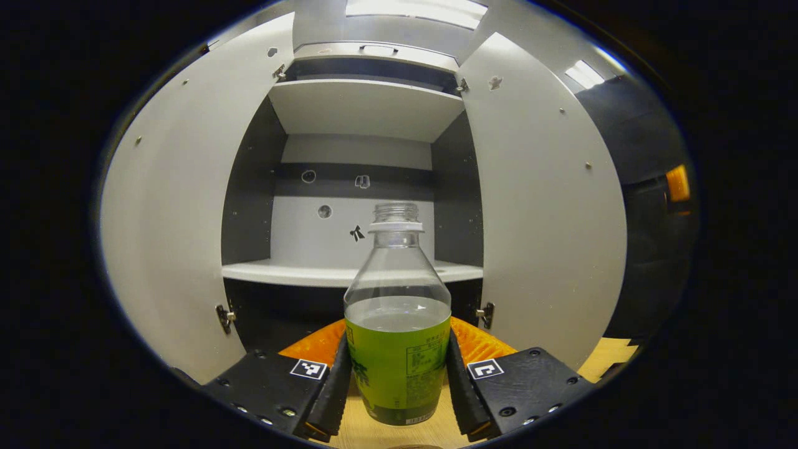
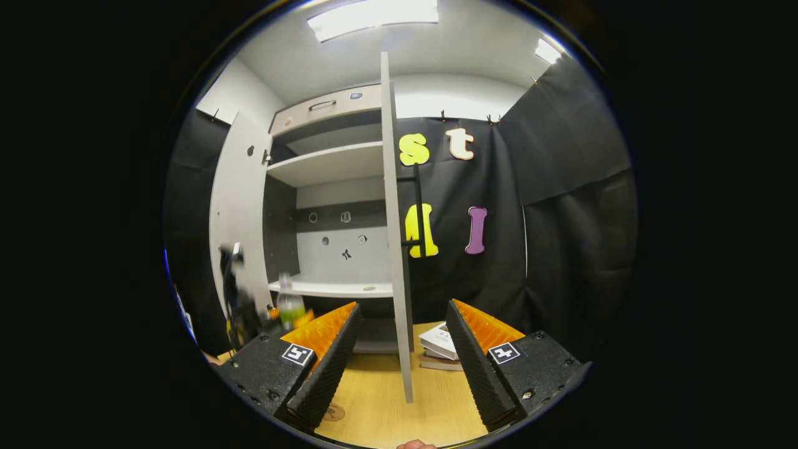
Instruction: Grasp the bottle in the cabinet with the left hand and place it on the coaster, then close the right door with the right hand and the left door with the left hand.
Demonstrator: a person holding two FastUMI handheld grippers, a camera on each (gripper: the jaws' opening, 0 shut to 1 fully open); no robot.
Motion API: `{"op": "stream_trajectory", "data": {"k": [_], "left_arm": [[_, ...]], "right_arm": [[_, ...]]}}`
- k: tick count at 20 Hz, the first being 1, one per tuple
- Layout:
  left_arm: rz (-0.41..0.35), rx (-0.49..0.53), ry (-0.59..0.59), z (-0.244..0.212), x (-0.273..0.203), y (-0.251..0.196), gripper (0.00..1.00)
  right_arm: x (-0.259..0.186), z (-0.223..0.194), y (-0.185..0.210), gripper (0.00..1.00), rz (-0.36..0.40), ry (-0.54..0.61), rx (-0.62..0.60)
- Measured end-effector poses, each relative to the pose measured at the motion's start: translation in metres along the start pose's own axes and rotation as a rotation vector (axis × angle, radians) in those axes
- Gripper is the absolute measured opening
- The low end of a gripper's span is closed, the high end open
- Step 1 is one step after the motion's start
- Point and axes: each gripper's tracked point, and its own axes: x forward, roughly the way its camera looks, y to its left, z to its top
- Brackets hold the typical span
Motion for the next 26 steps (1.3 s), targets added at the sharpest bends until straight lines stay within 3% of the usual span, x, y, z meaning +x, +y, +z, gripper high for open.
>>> {"op": "stream_trajectory", "data": {"k": [10,20,26], "left_arm": [[0.127,-0.012,0.089,-0.123,-0.062,-0.011,0.67],[0.153,0.027,0.054,-0.144,-0.070,-0.014,0.66],[0.122,0.031,0.081,-0.147,-0.073,-0.018,0.77]], "right_arm": [[-0.001,-0.016,-0.004,0.84,-0.028,0.093,-0.037],[0.004,-0.025,0.023,0.84,0.037,0.147,-0.074],[0.003,-0.032,0.024,0.84,0.054,0.162,-0.042]]}}
